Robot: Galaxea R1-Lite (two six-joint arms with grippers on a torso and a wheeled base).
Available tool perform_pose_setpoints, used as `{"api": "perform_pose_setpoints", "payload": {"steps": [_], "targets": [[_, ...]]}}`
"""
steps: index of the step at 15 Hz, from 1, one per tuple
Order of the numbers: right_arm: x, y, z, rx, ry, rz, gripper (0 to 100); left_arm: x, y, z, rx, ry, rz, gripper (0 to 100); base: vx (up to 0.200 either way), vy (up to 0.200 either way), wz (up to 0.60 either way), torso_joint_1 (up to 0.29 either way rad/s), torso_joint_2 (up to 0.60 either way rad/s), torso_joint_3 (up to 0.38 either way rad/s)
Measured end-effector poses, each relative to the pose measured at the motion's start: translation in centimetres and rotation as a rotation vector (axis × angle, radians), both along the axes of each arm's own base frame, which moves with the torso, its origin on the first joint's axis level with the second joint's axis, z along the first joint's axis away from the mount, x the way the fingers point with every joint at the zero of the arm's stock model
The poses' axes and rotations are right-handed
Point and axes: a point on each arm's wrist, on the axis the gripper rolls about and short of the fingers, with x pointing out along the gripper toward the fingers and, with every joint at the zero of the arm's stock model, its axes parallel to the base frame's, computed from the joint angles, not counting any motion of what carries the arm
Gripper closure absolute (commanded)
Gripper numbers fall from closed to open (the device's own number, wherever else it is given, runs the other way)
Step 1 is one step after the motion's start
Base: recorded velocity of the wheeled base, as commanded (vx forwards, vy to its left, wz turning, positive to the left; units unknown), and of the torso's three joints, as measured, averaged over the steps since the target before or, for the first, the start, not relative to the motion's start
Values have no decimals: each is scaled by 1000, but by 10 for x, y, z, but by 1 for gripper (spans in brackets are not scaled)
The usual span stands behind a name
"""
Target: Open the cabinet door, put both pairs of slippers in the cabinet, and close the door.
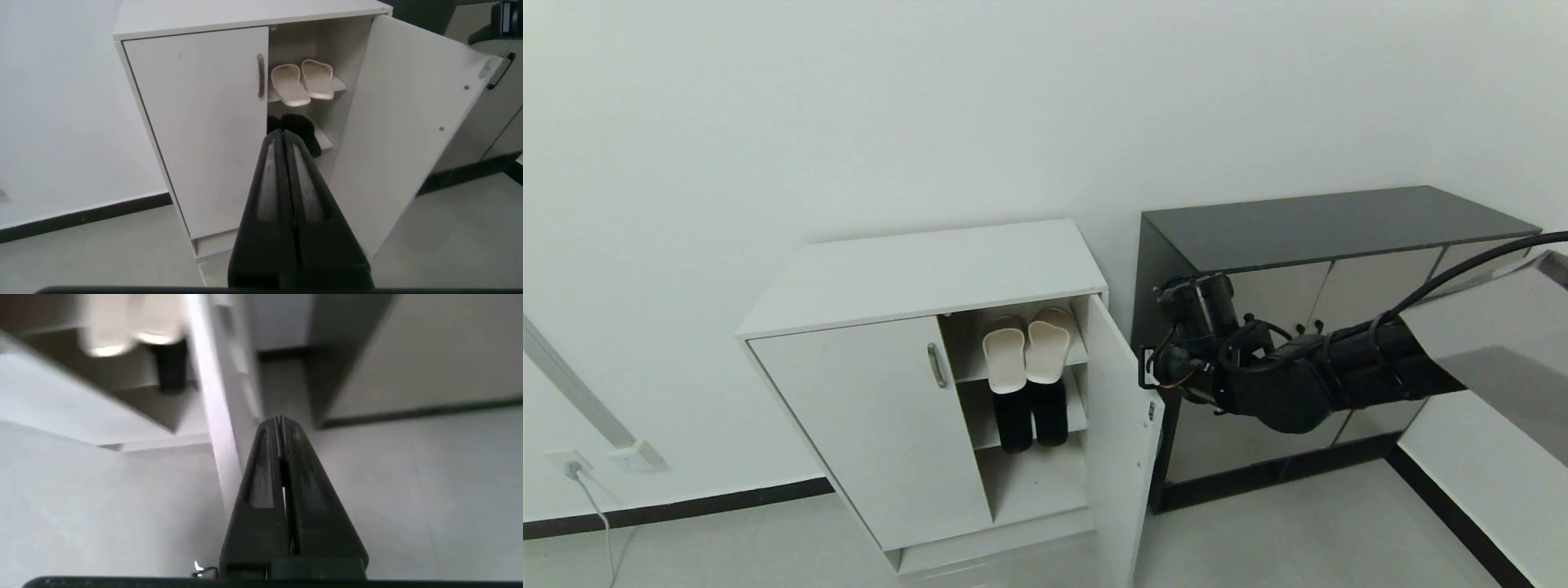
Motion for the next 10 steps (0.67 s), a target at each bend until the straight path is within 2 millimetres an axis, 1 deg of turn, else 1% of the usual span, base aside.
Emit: {"api": "perform_pose_setpoints", "payload": {"steps": [5, 10], "targets": [[-35, 7, -7, -23, -65, 120, 100, 0, 0, 0, 0, 0, -1, 100, 0, 0, 0, 0, 0, 0], [-47, 2, -17, -8, -90, 154, 100, 0, 0, 0, 0, 0, -1, 100, 0, 0, 0, 0, 0, 0]]}}
